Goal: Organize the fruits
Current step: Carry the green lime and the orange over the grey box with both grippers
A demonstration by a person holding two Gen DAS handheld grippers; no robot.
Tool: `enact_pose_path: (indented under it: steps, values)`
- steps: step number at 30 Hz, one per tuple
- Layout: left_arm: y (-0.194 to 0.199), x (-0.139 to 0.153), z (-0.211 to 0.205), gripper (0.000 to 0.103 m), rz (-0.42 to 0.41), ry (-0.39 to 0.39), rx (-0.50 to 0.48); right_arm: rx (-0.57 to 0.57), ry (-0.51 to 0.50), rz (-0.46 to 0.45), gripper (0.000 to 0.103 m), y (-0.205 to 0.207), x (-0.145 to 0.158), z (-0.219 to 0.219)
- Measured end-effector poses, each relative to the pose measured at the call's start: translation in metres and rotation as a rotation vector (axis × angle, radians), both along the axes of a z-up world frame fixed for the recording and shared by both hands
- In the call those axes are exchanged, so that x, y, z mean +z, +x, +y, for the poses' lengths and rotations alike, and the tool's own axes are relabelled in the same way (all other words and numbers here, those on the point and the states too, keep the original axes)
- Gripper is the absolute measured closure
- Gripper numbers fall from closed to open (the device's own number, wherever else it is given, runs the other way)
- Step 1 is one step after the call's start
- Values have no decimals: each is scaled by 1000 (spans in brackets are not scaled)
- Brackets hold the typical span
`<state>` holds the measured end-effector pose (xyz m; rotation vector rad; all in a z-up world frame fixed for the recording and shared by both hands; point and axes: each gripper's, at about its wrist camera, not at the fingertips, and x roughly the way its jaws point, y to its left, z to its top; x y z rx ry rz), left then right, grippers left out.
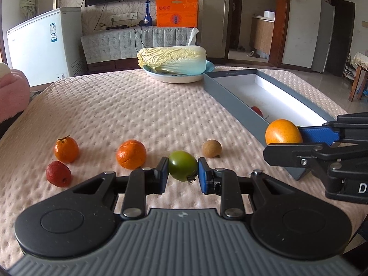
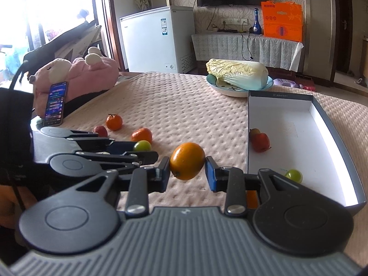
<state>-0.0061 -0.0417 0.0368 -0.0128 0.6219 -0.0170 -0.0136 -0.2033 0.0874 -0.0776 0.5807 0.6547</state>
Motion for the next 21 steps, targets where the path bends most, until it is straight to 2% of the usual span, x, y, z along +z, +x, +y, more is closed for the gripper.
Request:
enact_pose_path:
  steps: [11,21]
  values:
    - [1,8,-1,72,-24,-49,-15,-19,0,4,67,2,-1,-2]
    - [10,18,-17,72,-62,-52,-67,-62,16,-6,67,3,3,-14]
